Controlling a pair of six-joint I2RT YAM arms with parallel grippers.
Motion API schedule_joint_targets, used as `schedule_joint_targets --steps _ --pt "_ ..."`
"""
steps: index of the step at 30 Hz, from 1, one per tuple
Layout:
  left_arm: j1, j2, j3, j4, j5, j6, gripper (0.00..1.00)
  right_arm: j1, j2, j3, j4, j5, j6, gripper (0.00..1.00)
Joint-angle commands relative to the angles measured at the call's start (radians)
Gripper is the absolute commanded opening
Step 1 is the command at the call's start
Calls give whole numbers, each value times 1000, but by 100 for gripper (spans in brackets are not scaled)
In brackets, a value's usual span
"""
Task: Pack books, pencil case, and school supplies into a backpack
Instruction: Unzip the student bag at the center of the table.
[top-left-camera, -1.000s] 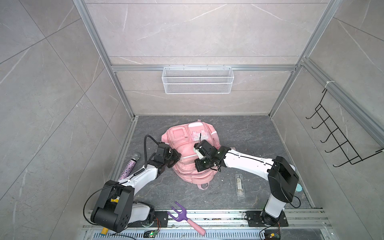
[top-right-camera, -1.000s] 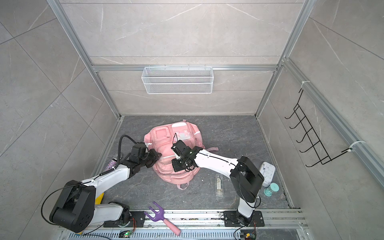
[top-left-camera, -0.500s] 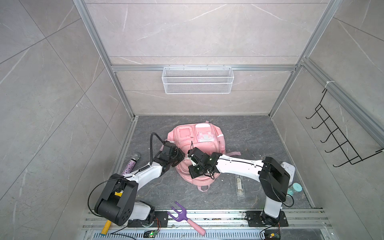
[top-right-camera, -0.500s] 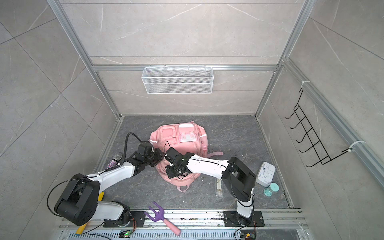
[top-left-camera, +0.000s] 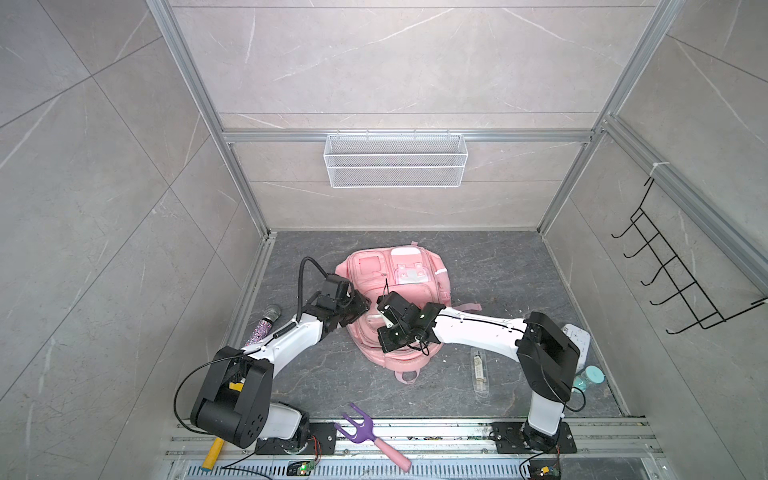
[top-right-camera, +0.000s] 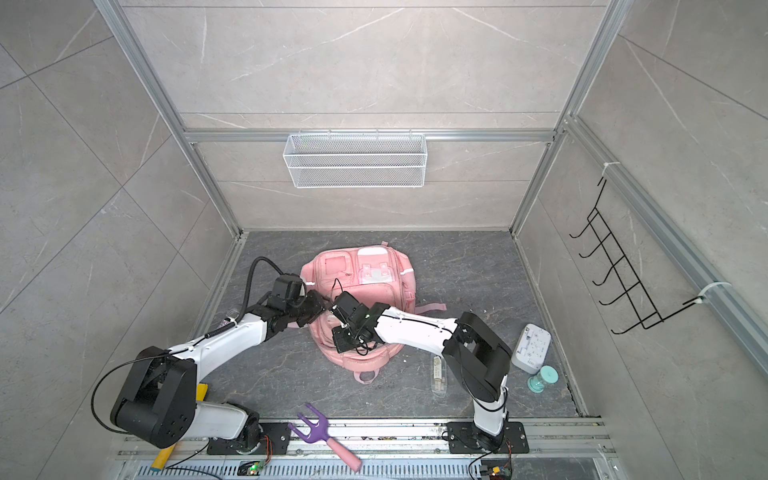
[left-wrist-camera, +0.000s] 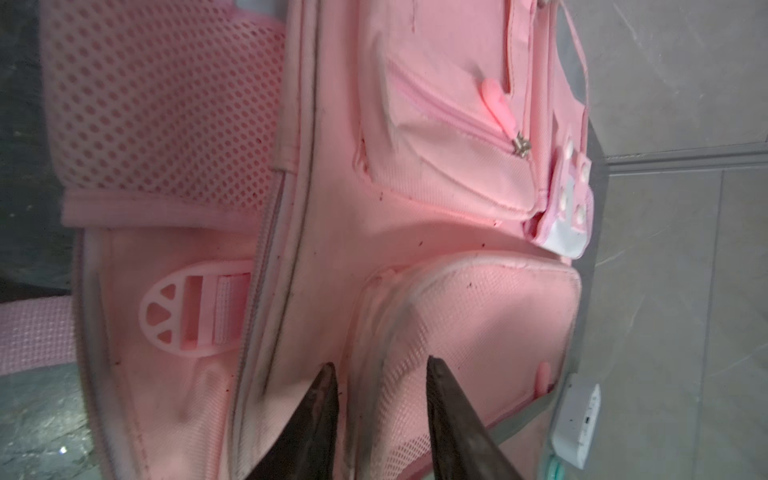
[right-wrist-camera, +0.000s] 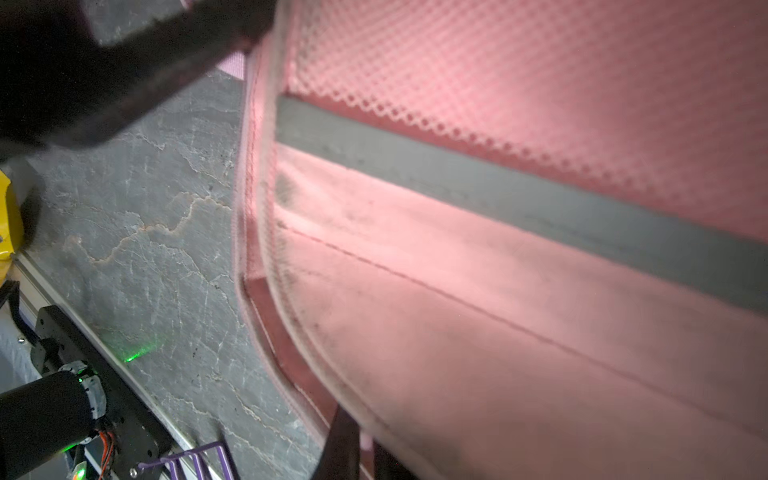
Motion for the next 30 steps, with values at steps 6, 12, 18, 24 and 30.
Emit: schedule_joint_targets --steps 6,12,18,24,30 --pt "59 151 194 -151 113 188 39 -43 -131 -111 -20 46 17 5" --pt "59 236 248 -122 179 207 39 -81 -205 -182 -40 58 14 6" --pt "78 265 291 -166 111 240 42 -93 -205 -178 -63 47 4 6" --pt "126 289 279 -166 57 248 46 -92 -215 -178 -65 46 8 6" --pt "141 389 334 -159 141 256 59 -93 -217 -186 -58 30 8 7"
